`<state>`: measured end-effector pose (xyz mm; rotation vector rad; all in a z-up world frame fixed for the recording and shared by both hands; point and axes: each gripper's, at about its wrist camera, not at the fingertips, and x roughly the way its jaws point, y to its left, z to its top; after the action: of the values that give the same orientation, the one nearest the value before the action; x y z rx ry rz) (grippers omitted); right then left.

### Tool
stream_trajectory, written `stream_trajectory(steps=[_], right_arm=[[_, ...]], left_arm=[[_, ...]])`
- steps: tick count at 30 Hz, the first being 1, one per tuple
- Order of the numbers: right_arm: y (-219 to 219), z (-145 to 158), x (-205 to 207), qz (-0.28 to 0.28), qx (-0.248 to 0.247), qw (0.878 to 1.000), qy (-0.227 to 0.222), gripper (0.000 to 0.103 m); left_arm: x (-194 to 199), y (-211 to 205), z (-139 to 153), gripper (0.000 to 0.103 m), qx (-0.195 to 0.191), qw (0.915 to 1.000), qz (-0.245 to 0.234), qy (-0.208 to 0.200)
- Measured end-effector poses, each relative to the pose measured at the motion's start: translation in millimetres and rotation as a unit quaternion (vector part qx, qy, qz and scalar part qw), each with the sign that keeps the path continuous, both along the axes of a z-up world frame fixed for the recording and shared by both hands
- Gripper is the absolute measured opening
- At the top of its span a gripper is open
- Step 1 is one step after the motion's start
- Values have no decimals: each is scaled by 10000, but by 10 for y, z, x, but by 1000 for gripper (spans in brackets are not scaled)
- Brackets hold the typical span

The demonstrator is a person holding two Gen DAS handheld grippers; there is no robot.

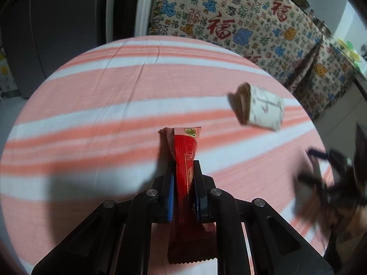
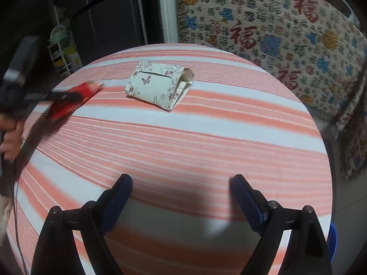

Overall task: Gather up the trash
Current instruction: 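Grasp the red wrapper with the left tool while the right tool grasps the butterfly-print tissue pack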

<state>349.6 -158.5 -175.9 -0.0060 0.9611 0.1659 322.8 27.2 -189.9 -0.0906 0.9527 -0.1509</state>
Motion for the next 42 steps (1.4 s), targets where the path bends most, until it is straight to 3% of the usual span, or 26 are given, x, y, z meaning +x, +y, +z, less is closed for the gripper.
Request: stream_trajectory(steps=[6,8,9,11,12,13,15,18,21,22,26,31,32,35,38,42], right_arm=[[57,63,616,-82,375,9993,-18,90],[174,51,746,38,305,9995,-111,83],[271,21,801,201,315,9993,-97,74],[444,6,799,493,457,9977,-78,71],[522,13,744,683,668,9954,-72,71],[590,26,678,1027,1136,9882,7,71],[722,79,507,1667,1644,9721,126,70],[724,203,330,1689,951,9807,-242,74],[562,295,381,1150,-137,9903,-772,86],[519,307,466,1062,-285,9907,-804,86],[591,231,912,1302,-242,9905,-378,87],[929,-40,1231,1730,-809,9816,-42,87],[942,-119,1284,1731,-878,9810,59,87],[770,-173,1353,1377,-279,9901,51,87],[704,-221,1290,1252,-256,9913,-301,87],[705,-235,1261,1162,-289,9922,-334,87]], left_arm=[[-288,-18,-25,16,244,9993,179,-216],[-293,18,-62,20,136,9993,263,-207],[-305,44,-65,21,48,9992,316,-241],[-302,78,-59,29,3,9990,331,-287],[-310,95,-58,42,-20,9988,345,-345],[-315,106,-58,54,-44,9987,343,-383],[-316,104,-57,64,-95,9984,321,-446],[-305,56,-71,71,-31,9986,260,-468],[-281,-5,-75,77,39,9987,222,-448],[-274,-40,-75,79,96,9988,216,-437],[-254,-166,-108,85,472,9982,122,-363],[-182,-351,-191,103,1115,9936,-2,-198],[-174,-365,-200,103,1157,9931,17,-199],[-158,-353,-201,103,1133,9933,102,-226],[-155,-350,-197,103,1137,9932,66,-232],[-212,-221,-188,103,1134,9933,-78,-219]])
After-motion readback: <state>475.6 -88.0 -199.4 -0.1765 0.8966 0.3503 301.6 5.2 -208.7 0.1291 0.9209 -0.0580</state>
